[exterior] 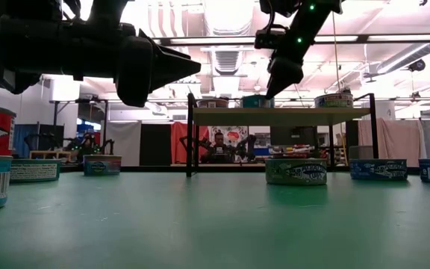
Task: Stack canned seafood by type on shelf
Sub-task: Put the green/blue tuna can on the shelf
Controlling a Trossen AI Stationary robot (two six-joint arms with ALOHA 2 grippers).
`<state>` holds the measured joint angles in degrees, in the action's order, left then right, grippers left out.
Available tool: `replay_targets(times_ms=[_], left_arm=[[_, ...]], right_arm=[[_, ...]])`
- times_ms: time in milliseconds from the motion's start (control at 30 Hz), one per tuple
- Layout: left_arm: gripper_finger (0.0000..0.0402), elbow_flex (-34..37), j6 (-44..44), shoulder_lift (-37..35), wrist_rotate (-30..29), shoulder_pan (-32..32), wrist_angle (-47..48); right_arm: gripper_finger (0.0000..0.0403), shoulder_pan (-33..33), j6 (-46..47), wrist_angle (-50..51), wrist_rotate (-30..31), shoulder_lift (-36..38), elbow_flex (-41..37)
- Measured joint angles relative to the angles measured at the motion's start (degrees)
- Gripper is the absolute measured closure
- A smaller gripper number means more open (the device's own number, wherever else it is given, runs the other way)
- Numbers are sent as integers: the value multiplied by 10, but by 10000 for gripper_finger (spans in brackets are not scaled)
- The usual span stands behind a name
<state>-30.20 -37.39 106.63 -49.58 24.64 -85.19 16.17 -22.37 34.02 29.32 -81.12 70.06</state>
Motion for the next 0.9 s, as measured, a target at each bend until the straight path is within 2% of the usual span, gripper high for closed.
replay_targets(times_ms=[200, 333, 433, 533, 667, 900], left_arm=[[200, 0, 0, 0, 0, 0, 1], [200, 0, 5, 0, 0, 0, 4], [200, 0, 5, 0, 0, 0, 5], [200, 0, 5, 0, 1, 0, 5], [200, 0, 5, 0, 2, 0, 5], [200, 0, 5, 0, 2, 0, 5]], right_arm=[[104, 0, -1, 1, -32, 8, 0], [130, 0, 2, -1, -73, 19, 0], [178, 0, 5, -18, -60, 26, 0], [254, 4, 6, -48, -34, 30, 0], [372, 22, 5, -92, -80, 30, 0], [394, 71, 19, -126, -172, 12, -1]])
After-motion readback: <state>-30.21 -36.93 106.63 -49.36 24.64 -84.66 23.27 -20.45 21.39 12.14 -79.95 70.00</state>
